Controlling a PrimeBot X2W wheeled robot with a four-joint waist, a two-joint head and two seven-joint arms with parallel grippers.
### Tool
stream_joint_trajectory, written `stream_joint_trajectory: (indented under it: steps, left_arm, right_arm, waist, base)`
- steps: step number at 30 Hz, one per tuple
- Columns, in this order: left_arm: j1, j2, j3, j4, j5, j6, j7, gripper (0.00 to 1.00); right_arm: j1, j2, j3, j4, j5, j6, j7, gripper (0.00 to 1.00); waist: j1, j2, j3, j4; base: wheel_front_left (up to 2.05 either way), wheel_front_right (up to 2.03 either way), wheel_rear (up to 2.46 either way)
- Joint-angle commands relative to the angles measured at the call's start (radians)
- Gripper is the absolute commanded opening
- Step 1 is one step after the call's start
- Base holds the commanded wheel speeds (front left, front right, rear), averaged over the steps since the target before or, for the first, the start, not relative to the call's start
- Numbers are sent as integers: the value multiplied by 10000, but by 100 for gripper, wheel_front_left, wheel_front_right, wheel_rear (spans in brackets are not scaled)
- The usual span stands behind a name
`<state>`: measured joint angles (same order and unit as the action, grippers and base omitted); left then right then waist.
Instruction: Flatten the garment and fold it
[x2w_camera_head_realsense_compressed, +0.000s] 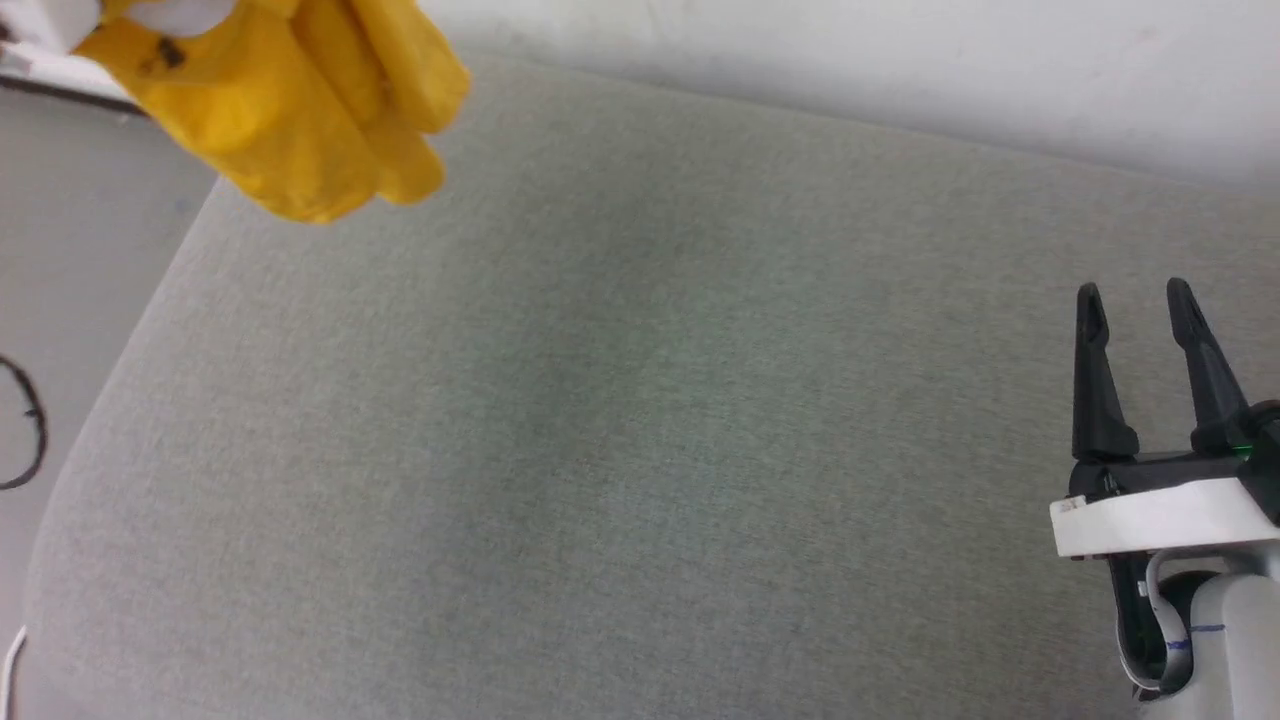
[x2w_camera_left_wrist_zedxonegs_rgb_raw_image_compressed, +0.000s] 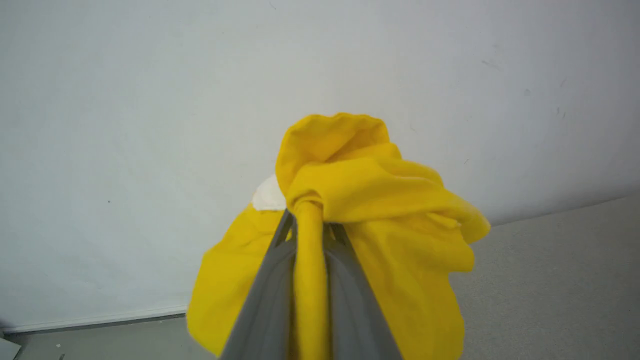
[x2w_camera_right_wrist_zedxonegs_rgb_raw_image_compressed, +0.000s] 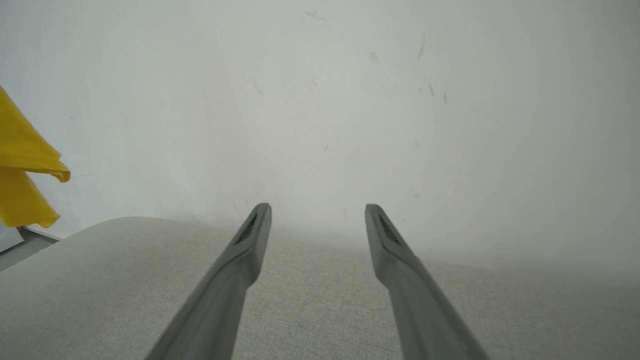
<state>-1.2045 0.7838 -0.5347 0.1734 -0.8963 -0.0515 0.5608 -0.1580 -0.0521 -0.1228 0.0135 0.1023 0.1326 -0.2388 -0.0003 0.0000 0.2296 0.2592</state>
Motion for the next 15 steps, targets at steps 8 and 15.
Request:
stream_joint_trajectory:
  steps: [8, 15]
  left_arm:
    - [-501, -1564, -766, -977, -442, -85, 493, 0]
    - [181, -2584, -1651, -1436, -603, -363, 234, 0]
  right_arm:
    - [199, 18, -264, 133, 228, -19, -186, 100]
    - [349, 18, -705, 45, 314, -19, -215, 100]
  waist:
    - [3, 0, -1113, -1639]
    - [3, 0, -1243, -2619]
  base:
    - [0, 0, 0]
    - [0, 0, 0]
